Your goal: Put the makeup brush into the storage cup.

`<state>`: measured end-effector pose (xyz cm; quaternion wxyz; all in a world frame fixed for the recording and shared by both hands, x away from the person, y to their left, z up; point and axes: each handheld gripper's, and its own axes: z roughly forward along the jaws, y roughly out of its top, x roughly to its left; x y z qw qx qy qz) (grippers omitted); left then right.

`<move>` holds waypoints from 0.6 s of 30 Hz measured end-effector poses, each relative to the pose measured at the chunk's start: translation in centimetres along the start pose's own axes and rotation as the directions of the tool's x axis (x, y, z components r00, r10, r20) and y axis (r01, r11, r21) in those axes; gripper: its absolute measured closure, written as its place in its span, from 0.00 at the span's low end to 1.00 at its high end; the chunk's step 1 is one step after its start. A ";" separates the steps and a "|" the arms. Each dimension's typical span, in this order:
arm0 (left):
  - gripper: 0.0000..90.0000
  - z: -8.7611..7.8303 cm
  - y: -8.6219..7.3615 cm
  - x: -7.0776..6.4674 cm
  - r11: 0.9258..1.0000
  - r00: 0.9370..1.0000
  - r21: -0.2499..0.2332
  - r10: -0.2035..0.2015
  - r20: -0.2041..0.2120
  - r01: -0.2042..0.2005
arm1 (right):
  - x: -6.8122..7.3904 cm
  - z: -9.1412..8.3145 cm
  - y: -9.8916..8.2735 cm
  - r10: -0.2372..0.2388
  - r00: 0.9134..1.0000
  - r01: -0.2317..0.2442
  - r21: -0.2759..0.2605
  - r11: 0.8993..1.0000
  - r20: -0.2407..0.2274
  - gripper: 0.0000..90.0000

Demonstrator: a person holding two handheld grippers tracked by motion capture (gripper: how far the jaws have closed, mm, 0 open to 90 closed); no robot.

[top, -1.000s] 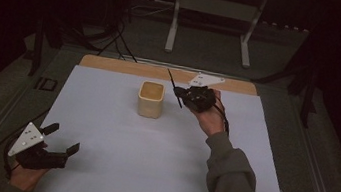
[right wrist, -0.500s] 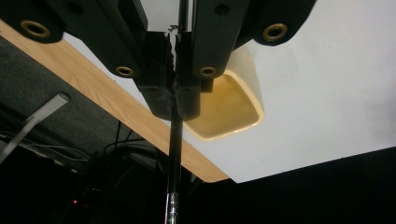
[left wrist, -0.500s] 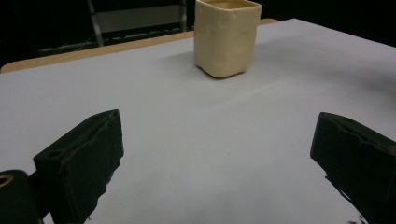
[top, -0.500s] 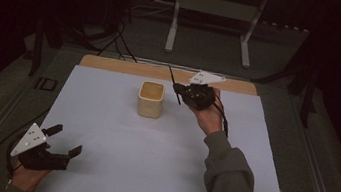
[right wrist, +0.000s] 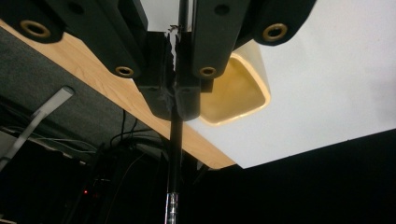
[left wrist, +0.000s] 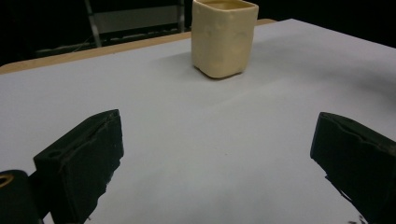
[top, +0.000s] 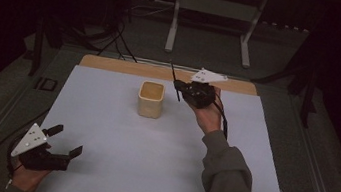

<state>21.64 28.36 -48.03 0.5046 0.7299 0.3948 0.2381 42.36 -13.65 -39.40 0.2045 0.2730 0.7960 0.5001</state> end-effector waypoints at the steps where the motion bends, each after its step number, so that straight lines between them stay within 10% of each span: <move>1: 0.04 0.0 0.0 0.0 1.000 1.000 0.000 0.000 0.000 0.000 | 0.0 0.0 0.0 0.002 1.000 -0.002 -0.005 1.000 0.001 0.96; 18: 0.04 -0.1 0.0 0.0 1.000 1.000 -0.005 0.000 -0.001 0.000 | 0.2 0.5 0.7 0.024 1.000 -0.024 -0.058 0.998 0.013 0.96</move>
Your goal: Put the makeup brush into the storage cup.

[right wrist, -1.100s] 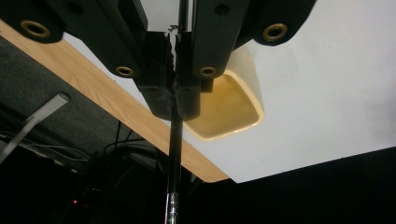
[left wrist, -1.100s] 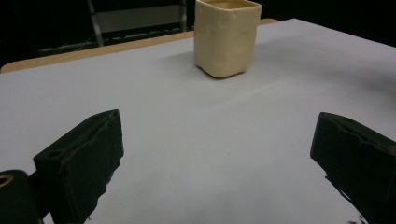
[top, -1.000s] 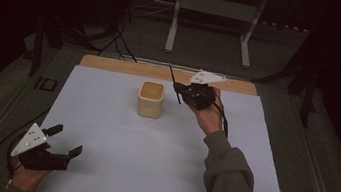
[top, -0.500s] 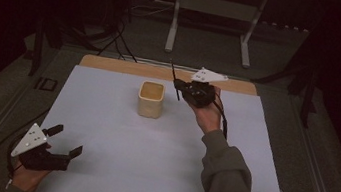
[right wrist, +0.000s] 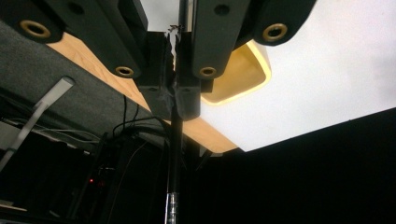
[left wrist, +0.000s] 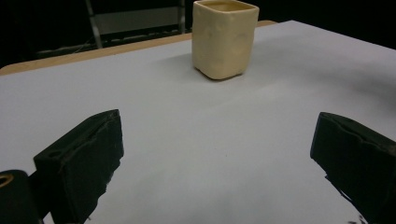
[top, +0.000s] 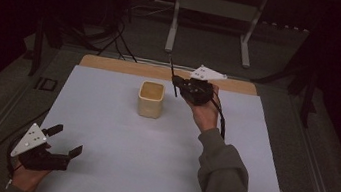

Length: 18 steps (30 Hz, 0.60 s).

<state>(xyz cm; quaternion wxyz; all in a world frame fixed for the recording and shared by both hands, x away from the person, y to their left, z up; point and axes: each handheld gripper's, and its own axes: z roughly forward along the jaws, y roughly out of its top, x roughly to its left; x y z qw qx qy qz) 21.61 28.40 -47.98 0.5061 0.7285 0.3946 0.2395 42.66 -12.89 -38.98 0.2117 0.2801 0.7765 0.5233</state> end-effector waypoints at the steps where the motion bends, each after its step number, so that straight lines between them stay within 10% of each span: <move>1: 0.04 0.0 0.0 0.0 1.000 1.000 0.000 0.000 0.000 0.000 | 0.0 0.1 0.0 0.003 1.000 -0.003 -0.003 1.000 0.001 0.96; 18: 0.04 0.0 0.0 0.0 1.000 1.000 0.000 0.002 0.001 -0.002 | 0.4 1.2 0.7 0.027 0.999 -0.026 -0.031 0.999 0.021 0.96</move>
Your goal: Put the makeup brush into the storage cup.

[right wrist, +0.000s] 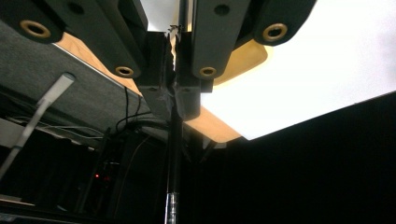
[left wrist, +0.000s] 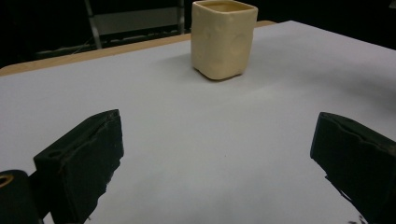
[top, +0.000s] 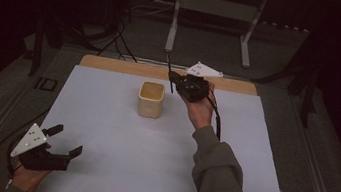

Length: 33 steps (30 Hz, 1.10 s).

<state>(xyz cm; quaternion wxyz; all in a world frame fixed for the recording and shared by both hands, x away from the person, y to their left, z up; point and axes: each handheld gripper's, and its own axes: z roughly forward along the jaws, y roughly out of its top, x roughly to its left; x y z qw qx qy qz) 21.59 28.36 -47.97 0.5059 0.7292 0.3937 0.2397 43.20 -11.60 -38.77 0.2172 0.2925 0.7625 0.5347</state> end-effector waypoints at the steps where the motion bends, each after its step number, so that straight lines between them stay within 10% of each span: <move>1: 0.04 0.0 0.0 0.0 1.000 1.000 0.000 0.000 0.000 0.000 | 0.0 0.0 0.0 0.001 1.000 -0.001 0.001 1.000 0.004 0.96; 33: 0.04 -0.1 0.0 0.0 1.000 1.000 0.000 0.001 0.000 -0.001 | 0.9 1.9 0.0 0.100 0.995 -0.100 -0.056 0.993 -0.013 0.96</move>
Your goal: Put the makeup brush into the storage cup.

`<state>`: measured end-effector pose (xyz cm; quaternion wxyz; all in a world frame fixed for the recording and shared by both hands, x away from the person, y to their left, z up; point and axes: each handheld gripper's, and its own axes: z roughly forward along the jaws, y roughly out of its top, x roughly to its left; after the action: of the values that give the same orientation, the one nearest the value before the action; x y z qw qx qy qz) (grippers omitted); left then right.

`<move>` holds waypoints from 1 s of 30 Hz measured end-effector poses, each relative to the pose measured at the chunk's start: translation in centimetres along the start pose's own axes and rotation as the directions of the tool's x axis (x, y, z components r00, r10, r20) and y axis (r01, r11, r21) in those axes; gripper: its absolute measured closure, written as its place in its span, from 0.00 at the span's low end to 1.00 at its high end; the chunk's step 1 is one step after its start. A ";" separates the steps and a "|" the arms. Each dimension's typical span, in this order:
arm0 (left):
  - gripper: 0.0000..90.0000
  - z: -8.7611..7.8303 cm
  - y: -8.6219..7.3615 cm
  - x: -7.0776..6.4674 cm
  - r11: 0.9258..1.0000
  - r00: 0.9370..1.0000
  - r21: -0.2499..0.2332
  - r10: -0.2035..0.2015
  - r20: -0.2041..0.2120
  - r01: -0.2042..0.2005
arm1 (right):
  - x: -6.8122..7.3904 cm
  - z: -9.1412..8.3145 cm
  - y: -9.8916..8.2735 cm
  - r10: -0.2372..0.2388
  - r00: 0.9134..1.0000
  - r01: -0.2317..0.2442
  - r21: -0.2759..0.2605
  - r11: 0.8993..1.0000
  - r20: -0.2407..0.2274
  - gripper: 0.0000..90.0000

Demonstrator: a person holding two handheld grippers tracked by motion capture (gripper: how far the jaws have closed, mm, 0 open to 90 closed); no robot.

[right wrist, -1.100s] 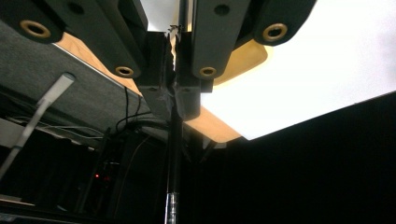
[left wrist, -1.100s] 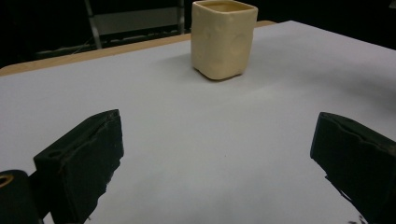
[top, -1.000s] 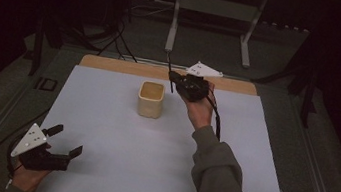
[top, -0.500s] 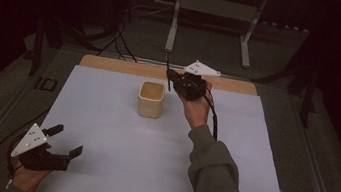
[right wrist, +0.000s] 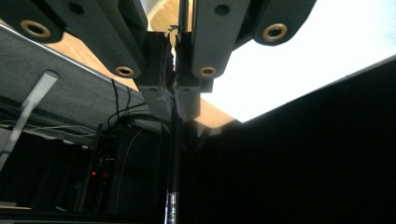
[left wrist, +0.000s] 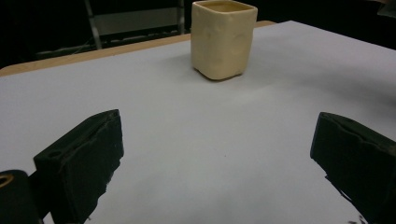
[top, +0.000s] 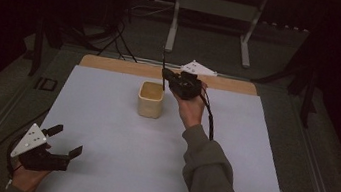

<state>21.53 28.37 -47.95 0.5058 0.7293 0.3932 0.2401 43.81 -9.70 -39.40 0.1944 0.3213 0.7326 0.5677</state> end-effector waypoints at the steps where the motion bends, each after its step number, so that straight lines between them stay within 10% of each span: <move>1: 0.04 0.0 0.0 0.0 1.000 1.000 0.000 0.000 0.000 0.000 | 0.0 0.1 0.0 0.008 1.000 -0.008 -0.003 1.000 -0.005 0.96; 30: 0.04 0.0 0.0 0.0 1.000 1.000 0.000 0.000 0.000 0.000 | 0.2 1.5 -1.3 0.077 0.997 -0.077 0.003 0.997 -0.026 0.96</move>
<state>21.50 28.40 -47.95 0.5059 0.7291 0.3932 0.2403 44.30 -8.67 -41.09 0.1627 0.3422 0.7225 0.5783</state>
